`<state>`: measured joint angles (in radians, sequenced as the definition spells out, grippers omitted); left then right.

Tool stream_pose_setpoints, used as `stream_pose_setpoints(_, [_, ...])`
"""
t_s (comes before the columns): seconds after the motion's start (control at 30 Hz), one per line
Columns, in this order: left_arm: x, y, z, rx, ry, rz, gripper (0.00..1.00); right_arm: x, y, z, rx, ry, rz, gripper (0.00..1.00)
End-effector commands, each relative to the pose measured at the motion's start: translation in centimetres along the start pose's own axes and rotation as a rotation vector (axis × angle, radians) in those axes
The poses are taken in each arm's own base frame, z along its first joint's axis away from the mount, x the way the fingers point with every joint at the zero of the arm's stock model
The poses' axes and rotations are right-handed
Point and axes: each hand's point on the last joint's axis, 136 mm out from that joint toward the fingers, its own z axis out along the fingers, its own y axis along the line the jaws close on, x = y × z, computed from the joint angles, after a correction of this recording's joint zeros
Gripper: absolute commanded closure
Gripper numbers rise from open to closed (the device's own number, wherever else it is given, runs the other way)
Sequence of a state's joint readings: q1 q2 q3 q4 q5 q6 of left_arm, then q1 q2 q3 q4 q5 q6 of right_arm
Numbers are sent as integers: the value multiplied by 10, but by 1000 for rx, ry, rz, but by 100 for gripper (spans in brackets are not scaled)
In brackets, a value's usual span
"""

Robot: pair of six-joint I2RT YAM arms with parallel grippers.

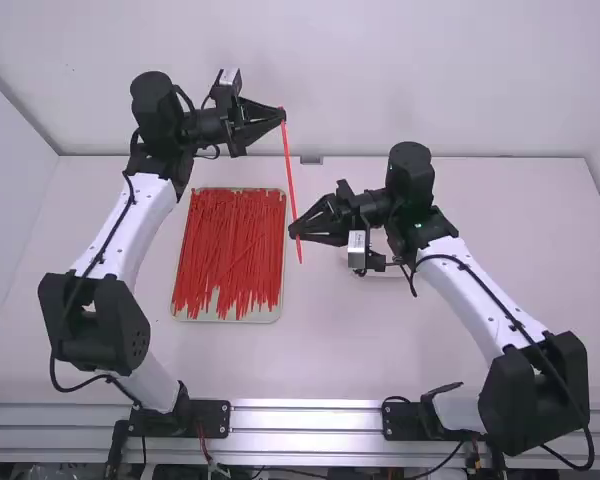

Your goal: Fasten the cable tie

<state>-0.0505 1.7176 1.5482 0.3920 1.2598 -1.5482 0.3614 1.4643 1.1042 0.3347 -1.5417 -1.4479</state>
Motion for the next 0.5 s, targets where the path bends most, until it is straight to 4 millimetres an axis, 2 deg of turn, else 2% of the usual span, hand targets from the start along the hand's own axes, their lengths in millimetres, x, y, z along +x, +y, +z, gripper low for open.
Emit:
stream_pose_setpoints(0.0, [1,-8,-2,6,4,33,98,0,2,-1,0,-3,2,90])
stream_pose_setpoints(0.47, [3,-8,1,7,10,32,98,0,-3,-1,1,1,-51,90])
